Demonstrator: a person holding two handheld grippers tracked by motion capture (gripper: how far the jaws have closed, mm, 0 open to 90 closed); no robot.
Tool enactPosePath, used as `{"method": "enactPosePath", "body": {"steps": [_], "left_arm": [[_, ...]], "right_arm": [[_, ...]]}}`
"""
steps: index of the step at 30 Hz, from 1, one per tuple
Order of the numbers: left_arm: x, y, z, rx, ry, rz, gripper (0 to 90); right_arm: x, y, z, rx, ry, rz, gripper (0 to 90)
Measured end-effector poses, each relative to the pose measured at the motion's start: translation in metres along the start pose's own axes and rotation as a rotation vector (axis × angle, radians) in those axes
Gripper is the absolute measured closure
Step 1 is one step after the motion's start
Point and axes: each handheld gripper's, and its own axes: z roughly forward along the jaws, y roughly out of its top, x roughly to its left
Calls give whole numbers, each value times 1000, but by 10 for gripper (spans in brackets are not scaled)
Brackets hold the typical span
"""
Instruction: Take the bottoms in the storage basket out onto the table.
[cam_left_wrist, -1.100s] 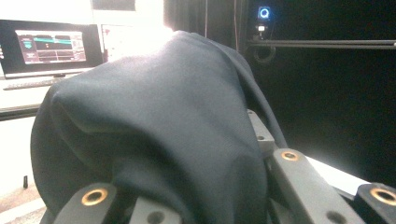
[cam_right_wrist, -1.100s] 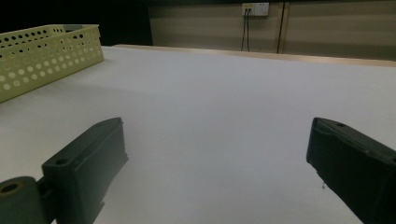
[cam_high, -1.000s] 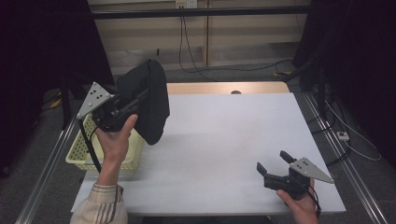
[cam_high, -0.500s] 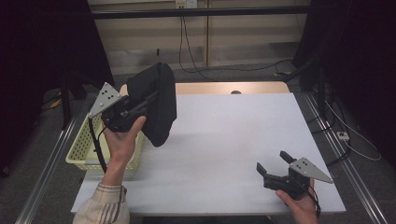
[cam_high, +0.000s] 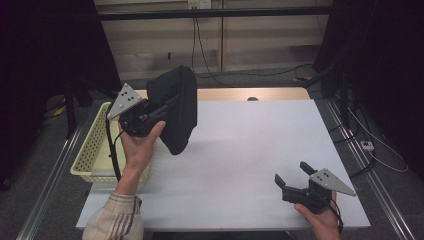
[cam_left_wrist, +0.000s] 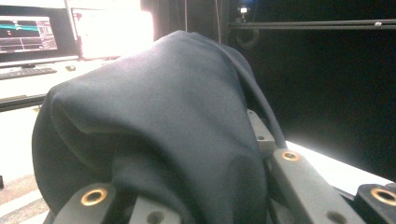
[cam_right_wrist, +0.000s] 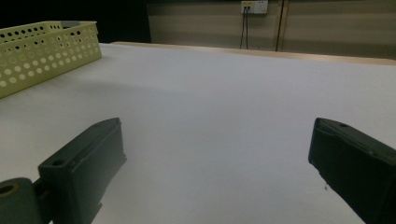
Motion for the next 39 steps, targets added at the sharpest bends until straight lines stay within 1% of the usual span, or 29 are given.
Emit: {"method": "enactPosePath", "body": {"steps": [5, 13, 17, 23, 24, 28, 33, 35, 39], "left_arm": [[-2, -2, 8, 7, -20, -6, 740], [1, -1, 20, 19, -28, -13, 740], [-1, -8, 27, 26, -44, -30, 740], [-7, -15, 40, 60, -60, -23, 740], [-8, -16, 41, 67, -59, -18, 740], [-9, -20, 45, 74, -67, -28, 740], [-12, -28, 51, 110, -66, -21, 739], [-12, -30, 54, 119, -73, -29, 740], [-13, -34, 59, 128, -74, -23, 739]], "right_arm": [[0, 0, 0, 2, -5, 3, 33], [-1, -1, 1, 5, -4, -3, 33], [-1, -1, 1, 7, -5, 0, 34], [-1, -1, 1, 6, -4, 0, 34], [-1, -1, 1, 6, -4, 1, 34], [0, -1, 1, 6, -2, 0, 34], [0, 0, 0, 3, -1, 2, 35], [0, 0, 0, 4, -1, 2, 36], [0, 0, 0, 5, 0, 2, 36]]}}
